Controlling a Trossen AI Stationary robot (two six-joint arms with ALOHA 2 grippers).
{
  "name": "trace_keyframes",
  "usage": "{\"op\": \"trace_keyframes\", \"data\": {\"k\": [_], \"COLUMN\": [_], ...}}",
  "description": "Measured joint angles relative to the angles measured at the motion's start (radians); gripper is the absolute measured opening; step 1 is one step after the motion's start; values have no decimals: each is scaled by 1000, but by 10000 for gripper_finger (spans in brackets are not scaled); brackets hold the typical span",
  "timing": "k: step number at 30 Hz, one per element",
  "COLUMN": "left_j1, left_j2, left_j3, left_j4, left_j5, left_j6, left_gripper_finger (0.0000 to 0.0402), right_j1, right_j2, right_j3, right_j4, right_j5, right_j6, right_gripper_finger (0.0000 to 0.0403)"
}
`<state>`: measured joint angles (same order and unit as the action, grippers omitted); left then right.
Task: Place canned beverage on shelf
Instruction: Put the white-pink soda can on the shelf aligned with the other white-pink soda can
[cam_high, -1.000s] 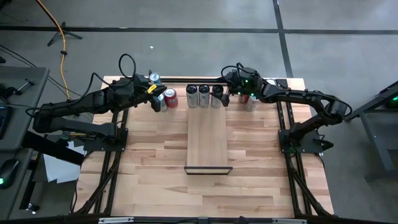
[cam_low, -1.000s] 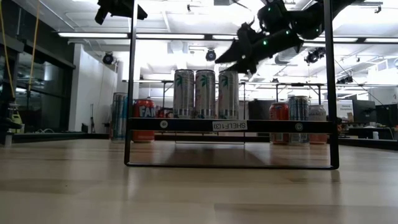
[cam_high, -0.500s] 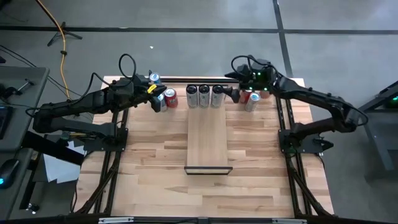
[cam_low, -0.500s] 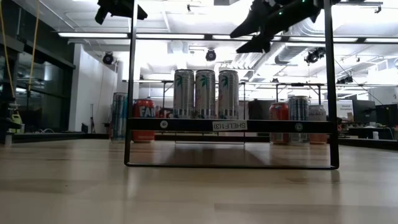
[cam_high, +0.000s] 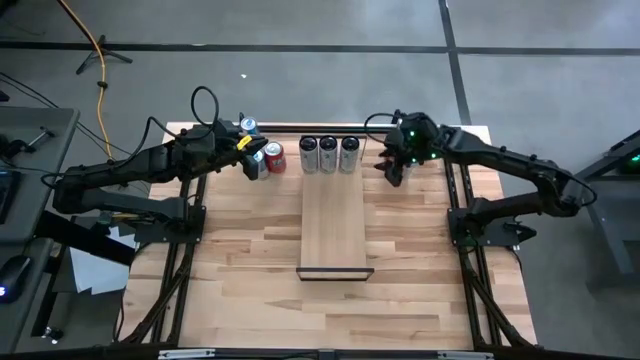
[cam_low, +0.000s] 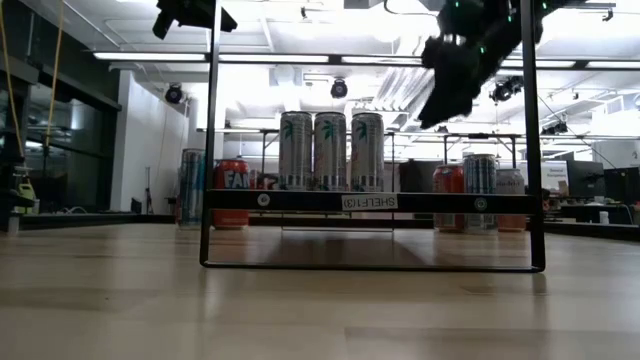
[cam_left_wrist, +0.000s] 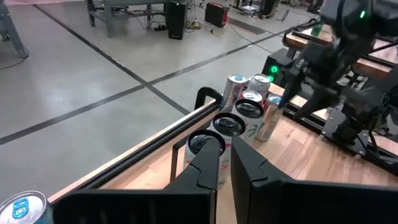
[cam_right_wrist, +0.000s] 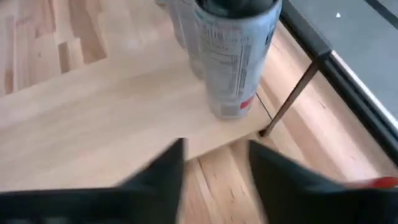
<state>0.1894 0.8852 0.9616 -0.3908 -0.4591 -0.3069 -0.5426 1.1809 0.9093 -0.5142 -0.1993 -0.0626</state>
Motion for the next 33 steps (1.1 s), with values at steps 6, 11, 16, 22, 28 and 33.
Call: {"op": "trace_keyframes", "data": {"k": [6,11,16,22,28,33], "left_j1": [0,0,0,0,0,0], "left_j2": [0,0,0,1,0,0], "left_j3": [0,0,0,-39,-65,-65], "left_j4": [-1,-4,-8,-4,-2,6], "left_j5": [0,2,9,32,35,32], "left_j6": [7,60,110,109,76,80], "left_gripper_finger": [0,0,0,0,0,0], "right_j1": [1,9,37,55,55,55], "right_j2": [28,72,121,155,159,159], "right_j3": [-117,-135,-136,-136,-136,-136], "right_j4": [314,403,451,522,543,570], "right_j5": [17,34,34,79,91,87], "right_j6": [86,109,136,142,142,142], "right_gripper_finger": [24,3,2,0,0,0]}}
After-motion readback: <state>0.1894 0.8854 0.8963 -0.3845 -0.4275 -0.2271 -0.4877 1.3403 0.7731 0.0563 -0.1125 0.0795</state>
